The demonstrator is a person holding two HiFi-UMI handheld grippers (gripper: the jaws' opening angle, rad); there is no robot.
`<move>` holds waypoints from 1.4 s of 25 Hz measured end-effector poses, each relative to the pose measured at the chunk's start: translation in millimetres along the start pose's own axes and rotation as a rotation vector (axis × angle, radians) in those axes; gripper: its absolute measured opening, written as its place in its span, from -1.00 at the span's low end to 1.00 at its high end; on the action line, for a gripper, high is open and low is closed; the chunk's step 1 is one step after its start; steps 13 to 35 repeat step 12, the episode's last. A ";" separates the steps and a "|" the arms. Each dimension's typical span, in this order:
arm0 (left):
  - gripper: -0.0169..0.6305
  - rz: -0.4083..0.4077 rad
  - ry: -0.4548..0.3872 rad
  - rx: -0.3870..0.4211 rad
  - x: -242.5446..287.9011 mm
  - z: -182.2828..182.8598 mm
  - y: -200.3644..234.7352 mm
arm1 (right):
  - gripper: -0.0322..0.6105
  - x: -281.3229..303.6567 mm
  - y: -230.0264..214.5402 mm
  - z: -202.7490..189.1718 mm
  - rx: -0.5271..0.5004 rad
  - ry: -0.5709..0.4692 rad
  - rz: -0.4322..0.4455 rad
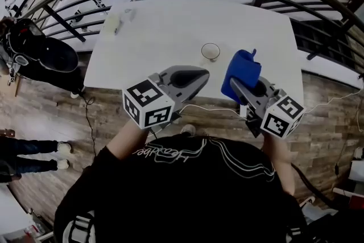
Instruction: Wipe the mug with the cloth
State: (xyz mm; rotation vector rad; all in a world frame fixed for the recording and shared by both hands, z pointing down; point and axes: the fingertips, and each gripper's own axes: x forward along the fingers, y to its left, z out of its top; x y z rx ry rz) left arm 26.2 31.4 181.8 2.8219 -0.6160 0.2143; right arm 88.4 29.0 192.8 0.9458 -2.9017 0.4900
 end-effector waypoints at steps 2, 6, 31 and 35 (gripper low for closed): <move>-0.92 0.003 0.005 0.005 -0.1 -1.7 -1.7 | -0.73 -0.5 0.6 -2.6 -0.005 0.004 0.000; -0.92 0.006 0.006 0.008 2.2 -0.9 -4.0 | -0.73 -3.6 -0.1 -1.6 0.010 -0.003 0.008; -0.92 0.007 0.013 -0.002 -1.3 -1.1 1.8 | -0.73 5.3 1.8 2.1 0.019 -0.001 0.009; -0.92 0.007 0.013 -0.002 -1.3 -1.1 1.8 | -0.73 5.3 1.8 2.1 0.019 -0.001 0.009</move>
